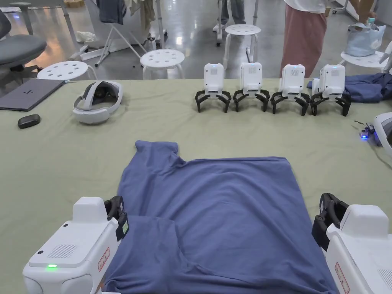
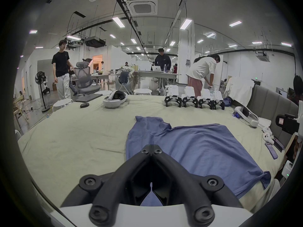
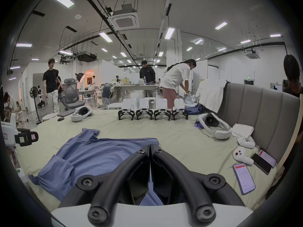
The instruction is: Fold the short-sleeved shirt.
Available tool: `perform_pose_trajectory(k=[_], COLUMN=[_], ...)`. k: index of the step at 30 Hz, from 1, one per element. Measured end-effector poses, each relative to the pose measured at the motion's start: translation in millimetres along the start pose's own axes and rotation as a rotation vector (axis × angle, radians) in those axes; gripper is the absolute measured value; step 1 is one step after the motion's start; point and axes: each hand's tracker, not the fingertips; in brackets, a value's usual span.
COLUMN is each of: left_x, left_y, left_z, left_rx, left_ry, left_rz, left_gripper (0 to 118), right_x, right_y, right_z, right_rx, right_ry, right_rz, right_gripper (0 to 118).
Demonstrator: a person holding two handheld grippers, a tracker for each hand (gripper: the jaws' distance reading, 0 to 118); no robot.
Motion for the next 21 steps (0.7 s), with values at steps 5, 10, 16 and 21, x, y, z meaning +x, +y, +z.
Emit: perform_pose_trajectory(k=[5, 10, 16, 21], left_x=[-1, 0, 1, -10], left_y=[0, 1, 5, 9], left_z=[-1, -1, -1, -5], left_rx=[-0.004, -0.007, -0.034, -0.193], left_ry=[-0.005, -0.012, -0.015, -0.02], left_rz=[-0.01, -0.019, -0.037, -0.015], left_gripper=[0, 0, 0, 0], right_x=[2, 4, 6, 8], right_y=[1, 2, 3, 2], right_z=[1, 0, 0, 0], right_rx=[0.0, -0.002, -0.002, -0.009], right_ry=[0.004, 0.007, 0.009, 0.017], right_rz=[-0.002, 0.003, 0.002, 0.007], right_gripper=[4, 4, 4, 4])
